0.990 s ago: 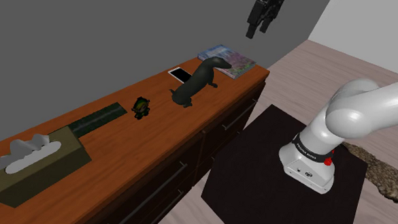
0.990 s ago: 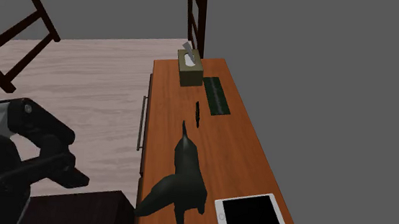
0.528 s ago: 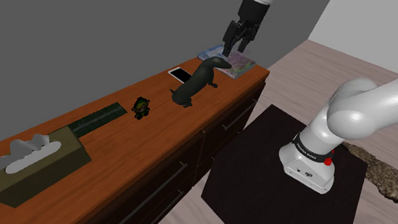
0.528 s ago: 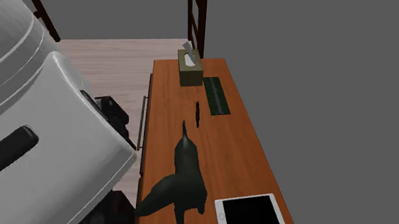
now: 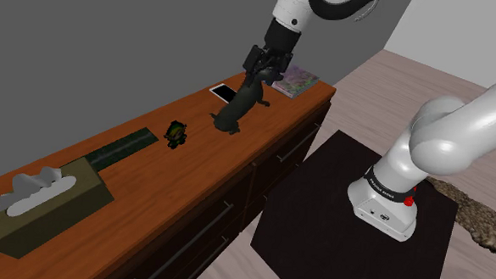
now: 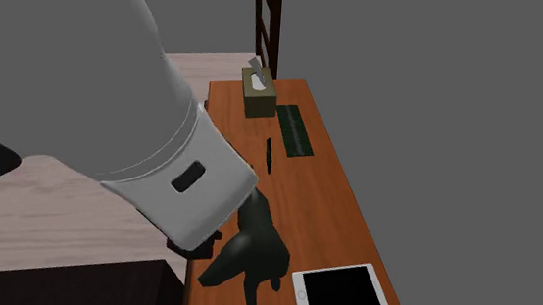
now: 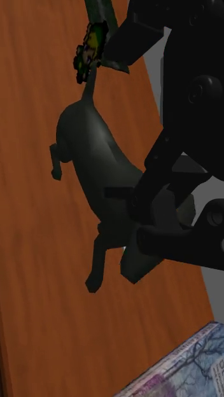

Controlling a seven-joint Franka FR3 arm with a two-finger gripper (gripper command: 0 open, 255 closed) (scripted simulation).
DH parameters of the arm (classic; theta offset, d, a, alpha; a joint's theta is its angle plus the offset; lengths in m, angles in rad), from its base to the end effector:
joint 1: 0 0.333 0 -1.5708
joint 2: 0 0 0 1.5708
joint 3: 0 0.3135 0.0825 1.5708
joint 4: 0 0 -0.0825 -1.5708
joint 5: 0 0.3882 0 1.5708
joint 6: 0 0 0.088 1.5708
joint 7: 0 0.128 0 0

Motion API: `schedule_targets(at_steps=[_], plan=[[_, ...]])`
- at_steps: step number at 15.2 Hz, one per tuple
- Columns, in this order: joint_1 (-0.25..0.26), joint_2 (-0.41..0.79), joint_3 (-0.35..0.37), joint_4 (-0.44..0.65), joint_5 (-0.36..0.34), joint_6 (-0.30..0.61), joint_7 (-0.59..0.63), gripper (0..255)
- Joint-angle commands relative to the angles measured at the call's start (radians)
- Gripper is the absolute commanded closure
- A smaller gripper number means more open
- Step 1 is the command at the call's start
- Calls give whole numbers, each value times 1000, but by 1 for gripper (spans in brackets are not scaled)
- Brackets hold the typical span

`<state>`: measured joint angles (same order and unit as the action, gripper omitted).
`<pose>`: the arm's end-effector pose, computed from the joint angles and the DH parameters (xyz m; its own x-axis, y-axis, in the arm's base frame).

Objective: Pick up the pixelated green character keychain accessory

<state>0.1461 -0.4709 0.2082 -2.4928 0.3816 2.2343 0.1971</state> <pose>0.3993 0.1674 0.4453 0.9882 -0.0780 0.1317 -0.0390 -0.9603 -0.2764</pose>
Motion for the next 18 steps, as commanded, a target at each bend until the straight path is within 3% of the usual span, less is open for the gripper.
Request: schedule_targets(at_steps=[1,11,18], plan=[[21,66,25,5,46,87,17,0],[110,392,105,148,236,401,41,0],[152,598,146,293,327,549,28,0]])
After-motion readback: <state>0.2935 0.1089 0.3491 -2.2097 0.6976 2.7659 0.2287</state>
